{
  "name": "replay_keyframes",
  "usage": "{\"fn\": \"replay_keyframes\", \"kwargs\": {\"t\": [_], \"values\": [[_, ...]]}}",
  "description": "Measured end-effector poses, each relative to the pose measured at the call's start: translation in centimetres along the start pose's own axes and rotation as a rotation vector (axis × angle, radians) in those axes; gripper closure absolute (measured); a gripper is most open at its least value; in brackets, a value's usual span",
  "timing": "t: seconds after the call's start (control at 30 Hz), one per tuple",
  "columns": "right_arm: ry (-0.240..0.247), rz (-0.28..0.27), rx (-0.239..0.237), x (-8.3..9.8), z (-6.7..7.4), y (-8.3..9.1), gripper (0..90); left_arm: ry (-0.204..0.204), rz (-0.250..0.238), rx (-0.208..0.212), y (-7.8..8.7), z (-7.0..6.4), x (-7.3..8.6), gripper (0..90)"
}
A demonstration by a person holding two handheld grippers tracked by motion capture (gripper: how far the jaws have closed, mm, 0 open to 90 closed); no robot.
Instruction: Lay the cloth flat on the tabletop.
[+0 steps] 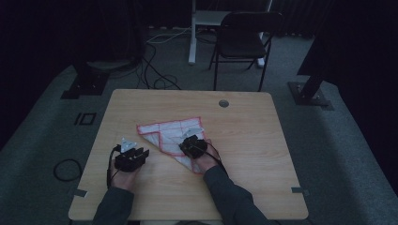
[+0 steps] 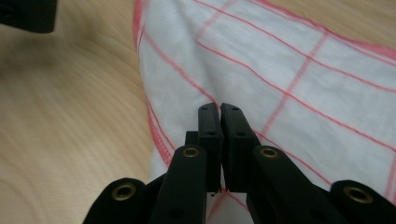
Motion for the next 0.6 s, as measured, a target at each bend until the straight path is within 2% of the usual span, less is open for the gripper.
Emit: {"fn": "replay_keyframes", "kwargs": {"t": [0.2,0.27,0.4,0.6], "values": [[-0.02,0.02,0.016,0.6,-0.7,-0.3,87.7,-0.06,0.03,0.019,-1.8,-1.8,-0.7,67.9],[-0.027,0.021,0.017,0.7,-0.9,-0.3,87.7,-0.068,0.043,0.031,-2.6,-2.3,-1.0,66.8],[-0.024,0.022,0.014,0.8,-0.9,-0.3,87.3,-0.068,0.047,0.066,-3.7,-3.2,-1.5,63.7],[-0.014,0.013,0.017,0.9,-0.9,0.0,84.6,-0.046,0.072,0.074,-5.0,-3.8,-2.0,59.5]]}}
Point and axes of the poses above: each handheld gripper's, and its own axes: y roughly backward along the jaws, x roughly out of its underside, z roughly to its left, the point moved 2 cm from there along -y, roughly forward along the jaws, and after that the axes turned 15 degrees about -x, right-handed, at the moved point
